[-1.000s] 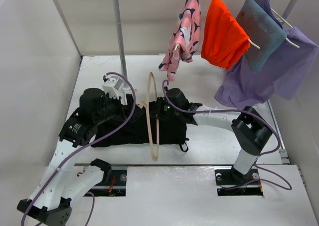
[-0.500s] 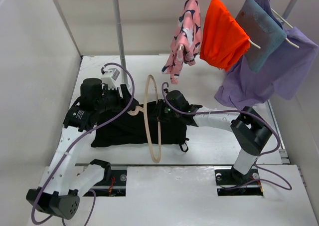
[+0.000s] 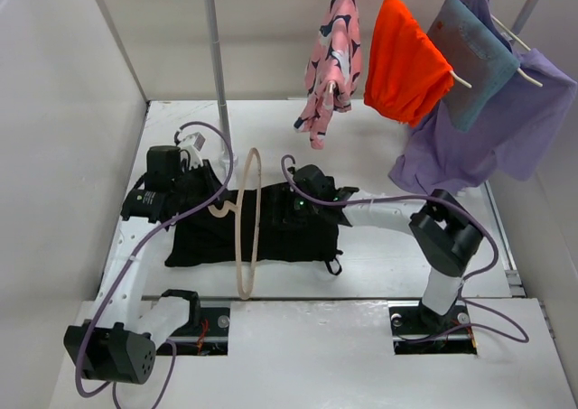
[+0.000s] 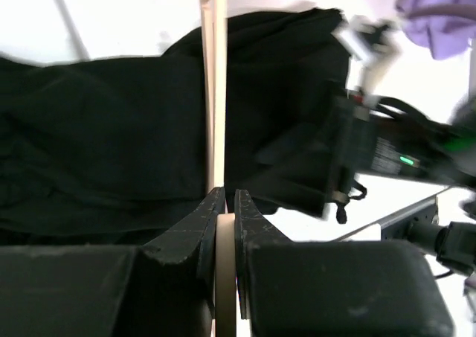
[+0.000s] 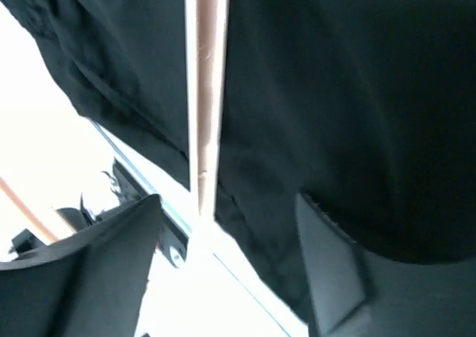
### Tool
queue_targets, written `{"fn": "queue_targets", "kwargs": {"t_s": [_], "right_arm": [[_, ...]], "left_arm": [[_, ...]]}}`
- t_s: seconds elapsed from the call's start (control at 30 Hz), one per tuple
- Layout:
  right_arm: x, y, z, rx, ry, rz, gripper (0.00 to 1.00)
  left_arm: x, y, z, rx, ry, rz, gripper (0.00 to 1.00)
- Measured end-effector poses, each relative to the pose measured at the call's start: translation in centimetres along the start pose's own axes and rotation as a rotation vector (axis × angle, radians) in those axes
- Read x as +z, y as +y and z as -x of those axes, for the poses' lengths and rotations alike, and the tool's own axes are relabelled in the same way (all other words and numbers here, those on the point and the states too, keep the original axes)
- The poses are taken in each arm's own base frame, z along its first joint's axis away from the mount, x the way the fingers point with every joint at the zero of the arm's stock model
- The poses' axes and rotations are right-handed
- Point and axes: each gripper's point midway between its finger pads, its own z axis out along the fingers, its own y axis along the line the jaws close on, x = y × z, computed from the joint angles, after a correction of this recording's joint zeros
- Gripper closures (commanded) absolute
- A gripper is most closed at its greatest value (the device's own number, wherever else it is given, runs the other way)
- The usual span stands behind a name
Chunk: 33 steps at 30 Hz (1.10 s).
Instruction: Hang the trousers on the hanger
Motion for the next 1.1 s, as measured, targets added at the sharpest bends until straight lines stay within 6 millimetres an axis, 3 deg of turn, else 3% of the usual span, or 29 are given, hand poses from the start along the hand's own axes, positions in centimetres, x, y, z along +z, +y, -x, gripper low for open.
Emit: {"fn": "queue_targets", "kwargs": {"t_s": [0.07, 0.2, 0.33, 0.63, 0.73, 0.9, 1.1], "right_arm": [[-1.0, -0.1, -0.5, -0.021, 0.016, -0.026, 0.00], [-5.0, 0.8, -0.5, -0.063, -0.005, -0.074, 0.00], [-9.5, 1.3, -0.4, -0.067, -0.071, -0.118, 0.00], [-15.5, -4.8, -3.9, 0.080, -0.117, -0.294, 0.00], [-16.5, -7.9, -3.4, 0.158, -0.159, -0.355, 0.00], [-16.5, -13.0, -3.5, 0.273, -0.167, -0.446, 0.00], [-13.9, -13.7, -2.9, 0.314, -0.132, -0.383, 0.00]], "left_arm": [[0.5, 1.0, -0.7, -0.035, 0.010, 0.018, 1.00], [1.7, 2.1, -2.2, -0.105, 0.028, 0.027, 1.00], [1.9, 1.4, -2.1, -0.148, 0.028, -0.018, 1.00], [1.2, -3.2, 0.0, -0.236, 0.060, -0.196, 1.00], [0.8, -4.2, 0.6, -0.237, 0.050, -0.231, 1.00], [1.3, -3.5, -0.5, -0.265, 0.076, -0.210, 1.00], [2.5, -0.5, -1.3, -0.246, 0.057, -0.079, 1.00]]}}
